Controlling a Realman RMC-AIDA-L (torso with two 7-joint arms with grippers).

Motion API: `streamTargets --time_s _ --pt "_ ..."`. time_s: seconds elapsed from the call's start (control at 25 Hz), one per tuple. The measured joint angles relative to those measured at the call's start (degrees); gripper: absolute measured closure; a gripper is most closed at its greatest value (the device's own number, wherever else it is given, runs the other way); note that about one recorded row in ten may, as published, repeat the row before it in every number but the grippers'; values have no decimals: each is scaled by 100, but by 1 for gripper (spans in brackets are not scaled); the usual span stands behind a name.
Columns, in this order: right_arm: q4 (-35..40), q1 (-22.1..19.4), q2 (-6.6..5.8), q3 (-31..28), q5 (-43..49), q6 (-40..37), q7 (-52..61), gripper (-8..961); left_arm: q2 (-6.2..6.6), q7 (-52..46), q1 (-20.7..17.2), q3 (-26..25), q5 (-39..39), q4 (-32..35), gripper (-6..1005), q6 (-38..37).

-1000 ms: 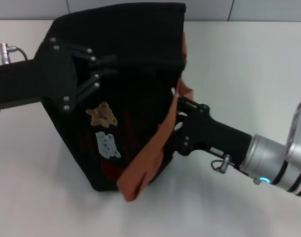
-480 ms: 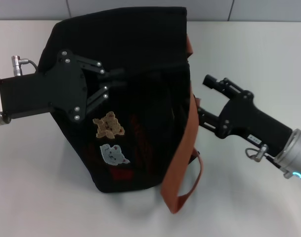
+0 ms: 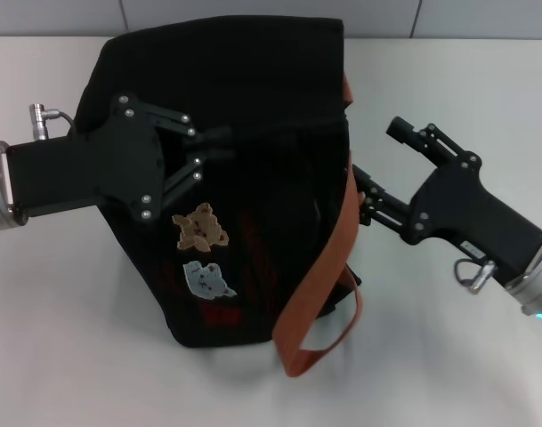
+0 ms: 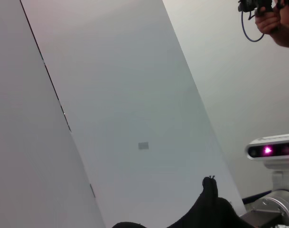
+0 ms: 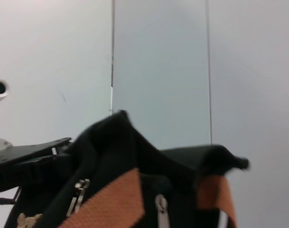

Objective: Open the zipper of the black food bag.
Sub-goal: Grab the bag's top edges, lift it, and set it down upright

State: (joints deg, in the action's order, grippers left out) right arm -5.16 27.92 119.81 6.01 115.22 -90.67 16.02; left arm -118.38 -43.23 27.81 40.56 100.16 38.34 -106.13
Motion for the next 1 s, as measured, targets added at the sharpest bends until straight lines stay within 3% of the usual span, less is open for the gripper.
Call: streamTargets --time_s 0.32,0.72,1.0 --pt "-810 -46 4 -168 -1 113 -1668 218 -7 85 35 32 0 -187 893 8" --pt "-1321 -239 8 -655 -1 339 -2712 230 -6 96 29 32 -11 -308 884 -12" --pt "-1386 -299 8 -672 18 349 -3117 239 -6 103 20 41 -6 -334 877 -9"
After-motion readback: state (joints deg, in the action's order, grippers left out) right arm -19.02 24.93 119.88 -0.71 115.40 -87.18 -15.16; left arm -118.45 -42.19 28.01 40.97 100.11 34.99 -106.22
